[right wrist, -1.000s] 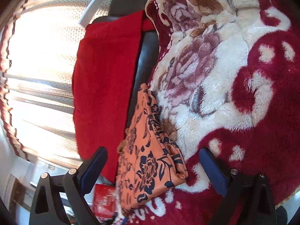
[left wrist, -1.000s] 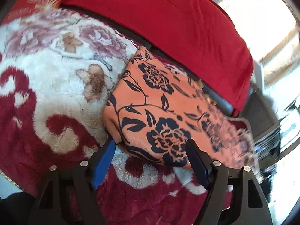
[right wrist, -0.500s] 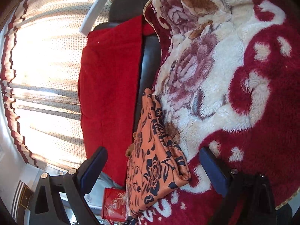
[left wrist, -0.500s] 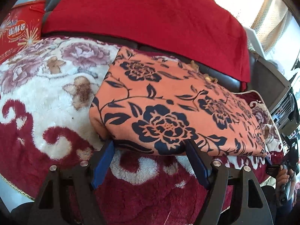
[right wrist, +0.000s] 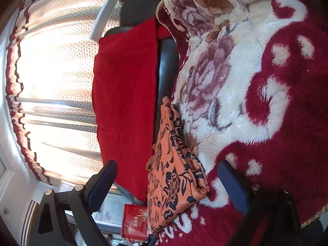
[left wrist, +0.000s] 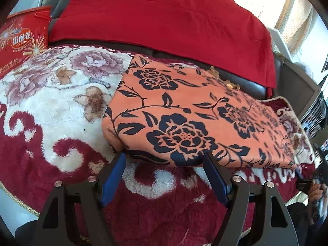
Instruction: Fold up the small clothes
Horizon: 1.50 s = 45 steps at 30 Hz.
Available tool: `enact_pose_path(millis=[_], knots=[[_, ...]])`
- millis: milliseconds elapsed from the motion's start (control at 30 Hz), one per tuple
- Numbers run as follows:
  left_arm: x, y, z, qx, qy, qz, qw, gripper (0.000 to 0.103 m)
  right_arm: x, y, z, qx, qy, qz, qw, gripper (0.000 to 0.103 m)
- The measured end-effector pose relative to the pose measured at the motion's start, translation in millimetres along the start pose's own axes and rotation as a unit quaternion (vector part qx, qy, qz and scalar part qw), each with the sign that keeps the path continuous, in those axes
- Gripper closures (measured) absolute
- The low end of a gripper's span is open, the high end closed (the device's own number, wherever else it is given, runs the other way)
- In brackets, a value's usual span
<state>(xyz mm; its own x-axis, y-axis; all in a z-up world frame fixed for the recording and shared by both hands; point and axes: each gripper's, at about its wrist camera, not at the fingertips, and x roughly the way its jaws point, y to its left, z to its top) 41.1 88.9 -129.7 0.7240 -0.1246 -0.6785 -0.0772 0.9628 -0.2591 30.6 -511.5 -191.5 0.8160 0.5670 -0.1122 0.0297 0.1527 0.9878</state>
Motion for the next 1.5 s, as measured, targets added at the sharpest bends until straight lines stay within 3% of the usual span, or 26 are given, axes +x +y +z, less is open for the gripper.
enact_pose_path(millis=[100,200,500,633,833,1033,1200,1500], knots=[[-2.5,-4.2,-1.7,0.011,-0.011,0.009,0.9998,0.025,2.6,-2.2,4.8,-0.001,0.014,-0.002,1.000,0.004],[-9.8,-6.0,-3.8,0.028,-0.022,0.005,0.9994,0.025,10.4,4.8,3.4,-0.025,0.027,-0.034,0.999,0.004],[-15.5,-17.9,-6.9,0.073,-0.028,-0.025,0.9967,0.025,14.6,16.9,-9.3,-0.043,0.006,-0.069,0.997,0.004],[-1.1,-28.0,-9.0,0.097,-0.008,-0.003,0.9953,0.025,12.7,18.6,-10.6,-0.047,0.003,-0.065,0.997,0.004],[-3.7,-43.2,-9.8,0.129,-0.015,0.026,0.9912,0.025,17.1,30.8,-10.5,-0.098,0.018,-0.100,0.990,0.004],[-0.6,-59.9,4.1,0.104,-0.005,0.047,0.9934,0.025,19.0,40.9,-17.0,-0.127,0.012,-0.105,0.986,0.004],[14.2,-96.2,25.3,0.116,-0.002,0.081,0.9899,0.025,18.1,41.5,-15.4,-0.132,0.013,-0.106,0.985,0.004],[48.2,-158.2,35.1,0.145,0.030,0.082,0.9855,0.025,11.5,37.2,-11.7,-0.125,0.007,-0.101,0.987,0.004]])
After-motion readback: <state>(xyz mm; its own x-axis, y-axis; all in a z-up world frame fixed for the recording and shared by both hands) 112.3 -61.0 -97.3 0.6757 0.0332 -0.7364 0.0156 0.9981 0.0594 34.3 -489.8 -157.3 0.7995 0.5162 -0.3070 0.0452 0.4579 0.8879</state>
